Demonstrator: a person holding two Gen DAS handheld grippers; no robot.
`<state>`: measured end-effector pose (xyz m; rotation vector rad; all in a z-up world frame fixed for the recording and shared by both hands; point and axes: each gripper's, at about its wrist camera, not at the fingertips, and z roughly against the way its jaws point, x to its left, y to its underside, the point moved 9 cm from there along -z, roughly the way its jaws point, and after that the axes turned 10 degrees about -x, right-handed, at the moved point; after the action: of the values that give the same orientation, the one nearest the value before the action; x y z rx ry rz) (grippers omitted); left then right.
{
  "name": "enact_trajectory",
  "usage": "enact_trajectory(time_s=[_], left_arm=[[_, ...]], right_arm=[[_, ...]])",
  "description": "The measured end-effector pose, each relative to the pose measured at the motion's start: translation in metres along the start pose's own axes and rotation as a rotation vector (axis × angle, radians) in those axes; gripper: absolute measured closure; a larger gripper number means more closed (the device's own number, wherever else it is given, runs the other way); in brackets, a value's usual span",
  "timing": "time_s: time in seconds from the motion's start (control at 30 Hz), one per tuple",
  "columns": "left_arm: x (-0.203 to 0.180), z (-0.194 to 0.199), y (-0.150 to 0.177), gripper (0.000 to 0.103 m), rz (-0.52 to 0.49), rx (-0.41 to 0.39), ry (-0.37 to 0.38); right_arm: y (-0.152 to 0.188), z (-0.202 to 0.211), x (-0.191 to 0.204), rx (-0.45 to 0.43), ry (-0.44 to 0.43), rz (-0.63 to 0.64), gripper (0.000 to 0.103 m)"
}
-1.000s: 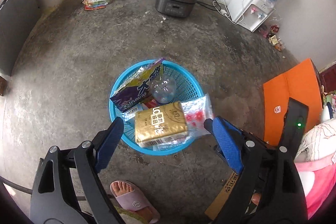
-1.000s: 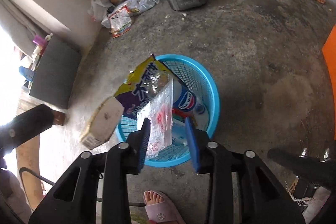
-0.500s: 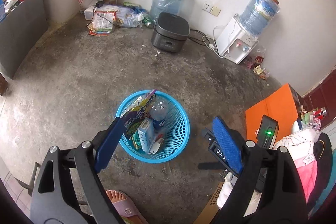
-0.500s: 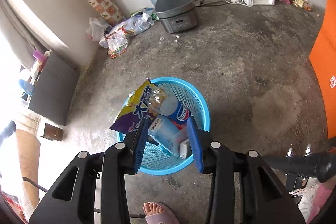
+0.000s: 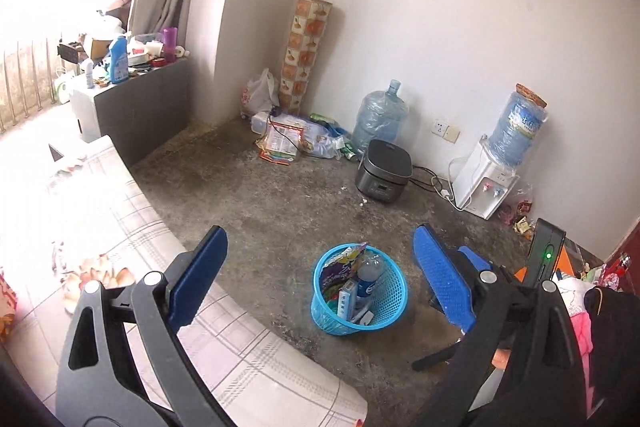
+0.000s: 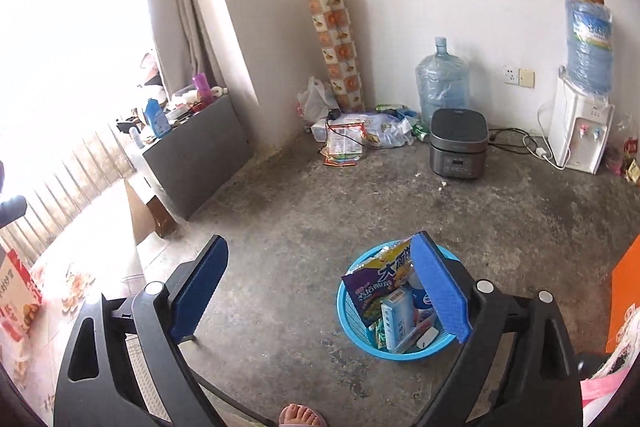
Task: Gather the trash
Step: 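Move both tools back to the red-white box and clear bowl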
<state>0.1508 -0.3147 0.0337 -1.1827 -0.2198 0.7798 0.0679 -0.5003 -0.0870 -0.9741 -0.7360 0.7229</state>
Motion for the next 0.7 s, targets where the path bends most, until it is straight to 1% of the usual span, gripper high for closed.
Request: enact_trajectory(time_s=[0.07,0.13,0.23,0.33,0.5,0.6,0.7], left_arm=[[0.018,0.027,0.000,0.013,-0.009,-0.023,-0.037],[0.039,0.055,0.001,0.013,0.003,-0.043,-0.076],[0.070,0.098,0.004,0.013,0.040,-0.076,-0.137],[0.106,0.141,0.008,0.013,0.083,-0.111,-0.231],[0.168,0.219,0.022,0.013,0.164,-0.186,-0.404],[0.202,0.263,0.037,0.013,0.211,-0.219,-0.512],[0.231,0.299,0.057,0.013,0.277,-0.235,-0.585]], right_arm=[[-0.002,0.011,0.025,-0.014,-0.039,0.052,0.010],[-0.003,0.020,0.049,-0.015,-0.081,0.097,0.010],[-0.002,0.035,0.084,0.006,-0.176,0.122,0.010],[0.000,0.048,0.115,0.035,-0.258,0.122,0.010],[0.008,0.067,0.155,0.078,-0.375,0.113,0.010],[0.019,0.073,0.183,0.129,-0.458,0.100,0.010],[0.035,0.081,0.216,0.186,-0.546,0.092,0.010]])
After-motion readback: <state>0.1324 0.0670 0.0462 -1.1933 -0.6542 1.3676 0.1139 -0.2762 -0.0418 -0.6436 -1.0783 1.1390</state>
